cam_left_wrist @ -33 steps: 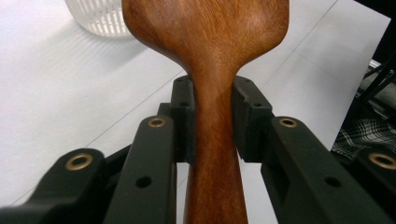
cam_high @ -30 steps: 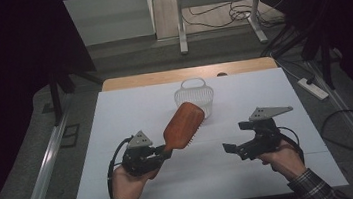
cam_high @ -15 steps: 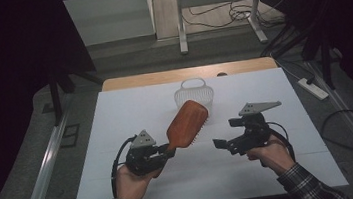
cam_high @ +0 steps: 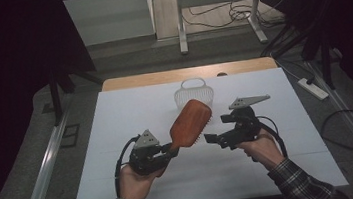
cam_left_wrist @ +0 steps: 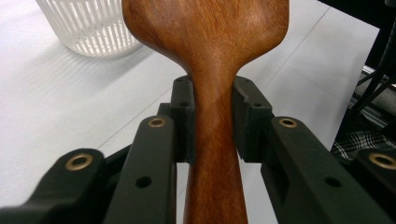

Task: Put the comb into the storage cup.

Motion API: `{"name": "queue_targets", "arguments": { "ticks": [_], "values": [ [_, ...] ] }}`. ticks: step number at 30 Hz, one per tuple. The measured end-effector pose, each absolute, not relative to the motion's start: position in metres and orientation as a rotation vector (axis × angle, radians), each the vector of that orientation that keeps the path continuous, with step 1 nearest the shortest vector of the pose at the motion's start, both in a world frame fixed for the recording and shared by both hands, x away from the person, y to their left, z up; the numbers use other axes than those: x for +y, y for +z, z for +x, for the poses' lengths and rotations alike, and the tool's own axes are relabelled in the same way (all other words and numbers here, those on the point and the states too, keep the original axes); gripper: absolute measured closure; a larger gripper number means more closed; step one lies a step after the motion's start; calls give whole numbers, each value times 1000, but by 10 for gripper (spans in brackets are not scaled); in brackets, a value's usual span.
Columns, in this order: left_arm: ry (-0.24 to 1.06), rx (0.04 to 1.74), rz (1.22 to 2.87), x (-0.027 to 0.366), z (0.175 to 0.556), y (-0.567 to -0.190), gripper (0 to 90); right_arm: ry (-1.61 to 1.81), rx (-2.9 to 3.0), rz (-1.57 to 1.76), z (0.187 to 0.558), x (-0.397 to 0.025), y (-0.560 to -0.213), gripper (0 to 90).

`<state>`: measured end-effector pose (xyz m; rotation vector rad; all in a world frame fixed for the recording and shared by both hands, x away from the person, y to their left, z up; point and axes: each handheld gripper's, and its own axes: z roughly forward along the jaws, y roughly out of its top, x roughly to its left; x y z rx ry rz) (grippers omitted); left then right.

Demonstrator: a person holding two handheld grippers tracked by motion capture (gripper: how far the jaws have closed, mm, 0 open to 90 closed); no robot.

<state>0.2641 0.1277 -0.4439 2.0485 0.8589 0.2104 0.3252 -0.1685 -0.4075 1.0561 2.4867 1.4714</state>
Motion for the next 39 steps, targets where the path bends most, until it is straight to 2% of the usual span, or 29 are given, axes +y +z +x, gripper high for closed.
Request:
{"name": "queue_targets", "arguments": {
  "ticks": [32, 39],
  "values": [
    [227, 843, 2027, 125, 262, -443, 724, 1506, 2532, 1162, 350, -123, -410, 0],
    [245, 836, 2032, 123, 261, -444, 724, 1524, 2542, 1171, 352, -119, -410, 73]
  ]
}}
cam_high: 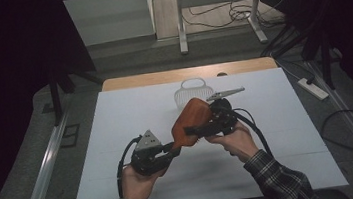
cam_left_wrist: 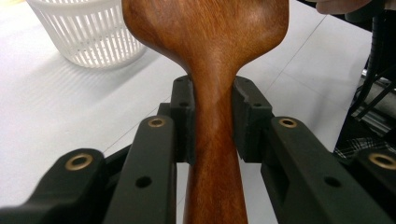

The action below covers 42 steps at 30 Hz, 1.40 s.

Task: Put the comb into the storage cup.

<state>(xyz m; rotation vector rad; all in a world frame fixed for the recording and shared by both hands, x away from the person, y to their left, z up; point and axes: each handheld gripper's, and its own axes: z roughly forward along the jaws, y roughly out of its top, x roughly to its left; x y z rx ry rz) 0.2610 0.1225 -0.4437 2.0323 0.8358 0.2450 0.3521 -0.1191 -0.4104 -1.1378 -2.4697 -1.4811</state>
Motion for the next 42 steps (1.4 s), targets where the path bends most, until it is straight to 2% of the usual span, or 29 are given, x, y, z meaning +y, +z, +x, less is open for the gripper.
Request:
{"name": "queue_targets", "arguments": {
  "ticks": [7, 22, 30, 32, 37, 42],
  "values": [
    [252, 842, 2031, 121, 261, -445, 724, -1500, -2400, -1142, 354, -122, -411, 179],
    [245, 843, 2102, 113, 264, -453, 724, -1496, -2048, -1182, 365, -140, -417, 484],
    [210, 851, 2108, 114, 267, -454, 712, -1486, -2016, -1169, 364, -140, -419, 540],
    [221, 858, 2107, 114, 267, -454, 697, -1493, -2022, -1171, 363, -140, -418, 546],
    [234, 879, 2091, 119, 268, -453, 518, -1529, -2062, -1170, 360, -141, -412, 546],
    [216, 890, 2085, 121, 270, -453, 433, -1539, -2101, -1168, 359, -142, -408, 546]
  ]
}}
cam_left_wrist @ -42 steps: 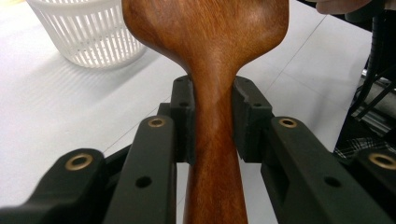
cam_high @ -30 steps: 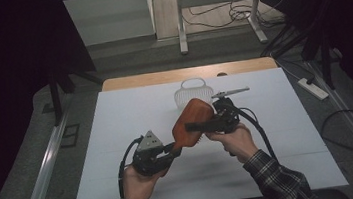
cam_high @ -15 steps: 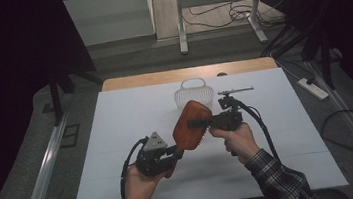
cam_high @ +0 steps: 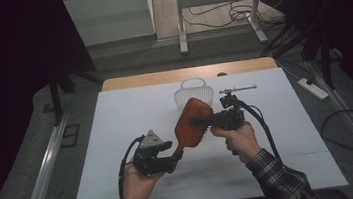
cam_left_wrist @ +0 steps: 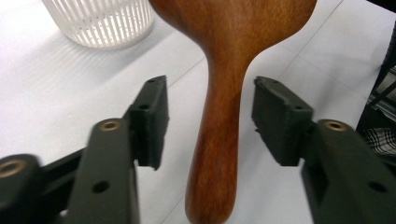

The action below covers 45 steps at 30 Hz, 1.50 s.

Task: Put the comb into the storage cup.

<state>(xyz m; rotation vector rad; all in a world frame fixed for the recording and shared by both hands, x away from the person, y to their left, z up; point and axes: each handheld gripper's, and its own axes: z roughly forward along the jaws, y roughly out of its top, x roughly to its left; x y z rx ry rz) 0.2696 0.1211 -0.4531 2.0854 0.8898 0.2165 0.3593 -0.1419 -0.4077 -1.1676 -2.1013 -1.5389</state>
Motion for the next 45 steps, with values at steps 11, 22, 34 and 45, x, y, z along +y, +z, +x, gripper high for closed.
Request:
{"name": "queue_targets", "arguments": {
  "ticks": [11, 22, 34, 45],
  "values": [
    [212, 907, 2079, 126, 271, -455, 250, -1567, -2140, -1173, 359, -144, -403, 544],
    [153, 945, 2055, 142, 271, -457, 91, -1593, -2179, -1191, 359, -151, -397, 544],
    [179, 967, 2071, 154, 266, -458, 7, -1617, -2188, -1224, 361, -159, -393, 543],
    [245, 977, 2066, 173, 252, -458, 0, -1629, -2189, -1254, 364, -165, -391, 543]
  ]
}}
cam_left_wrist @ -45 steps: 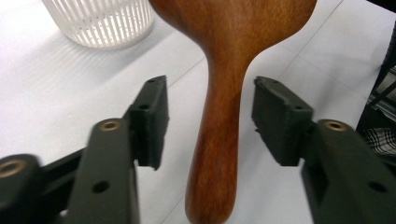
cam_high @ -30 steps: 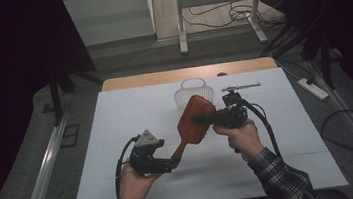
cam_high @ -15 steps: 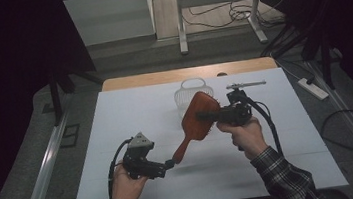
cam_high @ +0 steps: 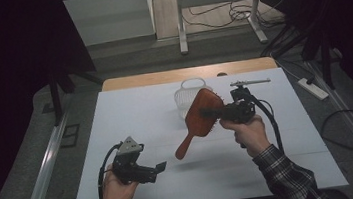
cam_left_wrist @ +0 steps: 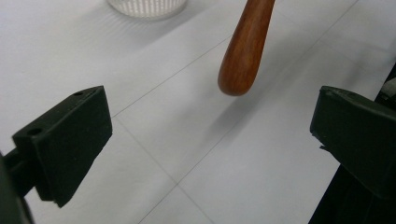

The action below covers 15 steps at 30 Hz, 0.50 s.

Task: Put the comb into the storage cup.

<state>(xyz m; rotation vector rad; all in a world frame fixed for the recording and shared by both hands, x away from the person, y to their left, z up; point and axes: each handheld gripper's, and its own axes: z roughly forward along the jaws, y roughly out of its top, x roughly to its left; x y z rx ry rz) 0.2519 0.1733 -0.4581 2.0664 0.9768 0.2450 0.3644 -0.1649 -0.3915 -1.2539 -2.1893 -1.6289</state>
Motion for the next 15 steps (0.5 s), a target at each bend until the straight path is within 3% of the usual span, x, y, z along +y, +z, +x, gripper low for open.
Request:
{"name": "queue_targets", "arguments": {
  "ticks": [15],
  "values": [
    [271, 1023, 2077, 197, 230, -467, 0, -1654, -2184, -1266, 372, -166, -383, 543]
  ]
}}
